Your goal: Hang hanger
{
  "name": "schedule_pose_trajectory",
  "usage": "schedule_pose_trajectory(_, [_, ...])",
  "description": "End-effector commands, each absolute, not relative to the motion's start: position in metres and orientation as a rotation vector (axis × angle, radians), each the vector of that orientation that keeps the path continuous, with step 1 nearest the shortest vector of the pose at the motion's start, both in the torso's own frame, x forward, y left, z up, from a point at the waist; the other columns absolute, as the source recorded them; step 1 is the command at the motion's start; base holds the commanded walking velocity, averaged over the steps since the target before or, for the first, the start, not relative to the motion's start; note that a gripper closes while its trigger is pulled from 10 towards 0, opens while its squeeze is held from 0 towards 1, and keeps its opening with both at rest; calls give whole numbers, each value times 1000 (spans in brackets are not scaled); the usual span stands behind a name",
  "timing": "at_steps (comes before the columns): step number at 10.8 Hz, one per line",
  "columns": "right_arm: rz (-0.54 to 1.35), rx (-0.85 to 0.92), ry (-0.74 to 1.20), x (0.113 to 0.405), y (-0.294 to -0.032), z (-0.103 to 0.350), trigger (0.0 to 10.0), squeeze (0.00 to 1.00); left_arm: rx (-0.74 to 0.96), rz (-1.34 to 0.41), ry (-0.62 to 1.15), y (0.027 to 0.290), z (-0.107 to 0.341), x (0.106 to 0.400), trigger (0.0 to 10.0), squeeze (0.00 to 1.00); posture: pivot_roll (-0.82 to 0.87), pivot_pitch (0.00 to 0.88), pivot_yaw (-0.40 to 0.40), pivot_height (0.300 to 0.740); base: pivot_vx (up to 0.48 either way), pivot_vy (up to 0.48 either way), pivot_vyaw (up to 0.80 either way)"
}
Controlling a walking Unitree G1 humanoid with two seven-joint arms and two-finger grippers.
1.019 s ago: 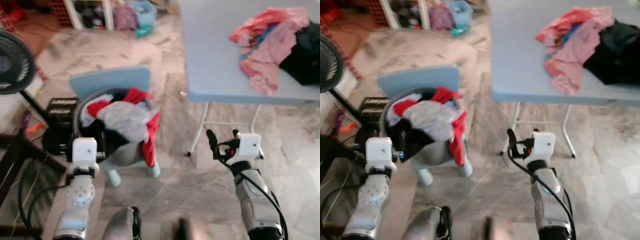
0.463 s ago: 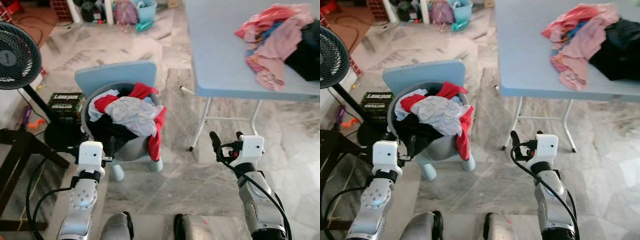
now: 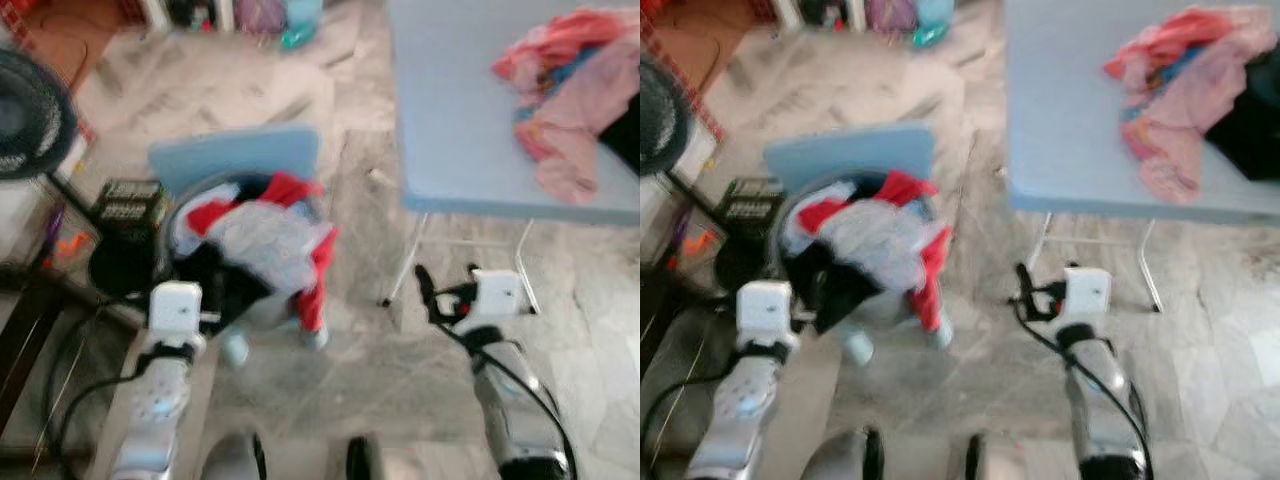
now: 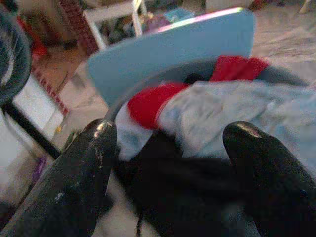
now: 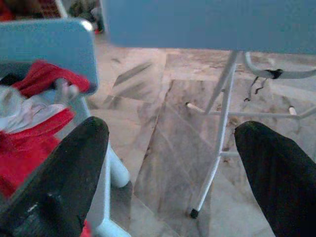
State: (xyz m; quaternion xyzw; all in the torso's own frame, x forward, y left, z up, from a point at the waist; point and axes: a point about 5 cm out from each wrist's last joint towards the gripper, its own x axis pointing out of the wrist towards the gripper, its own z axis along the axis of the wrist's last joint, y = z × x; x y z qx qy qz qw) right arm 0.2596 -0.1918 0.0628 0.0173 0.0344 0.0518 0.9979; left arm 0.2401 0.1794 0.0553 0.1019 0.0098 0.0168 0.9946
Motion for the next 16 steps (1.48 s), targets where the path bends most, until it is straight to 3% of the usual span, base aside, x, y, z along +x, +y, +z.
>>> schedule_pose_trajectory(1, [80,20,76,256,-199,61,10000,0,194,17,24,175,53,238,10000,0,-16,176,-22,740,345,0,0])
schedule_pose_trajectory(9, [125,-16,32,257,-194,70,10000,0,245,123,18,181,54,238,10000,0,-12,178,-32,740,74,0,241])
schedule_pose_trajectory(13, [141,-19,-155,265,-185,116,10000,0,330,37,-158,176,89,246,10000,0,-7,189,-34,740,0,0,0])
schedule_pose_trajectory(16, [159,-15,-155,264,-176,116,10000,0,317,42,-184,174,97,249,10000,0,1,188,-33,740,0,0,0])
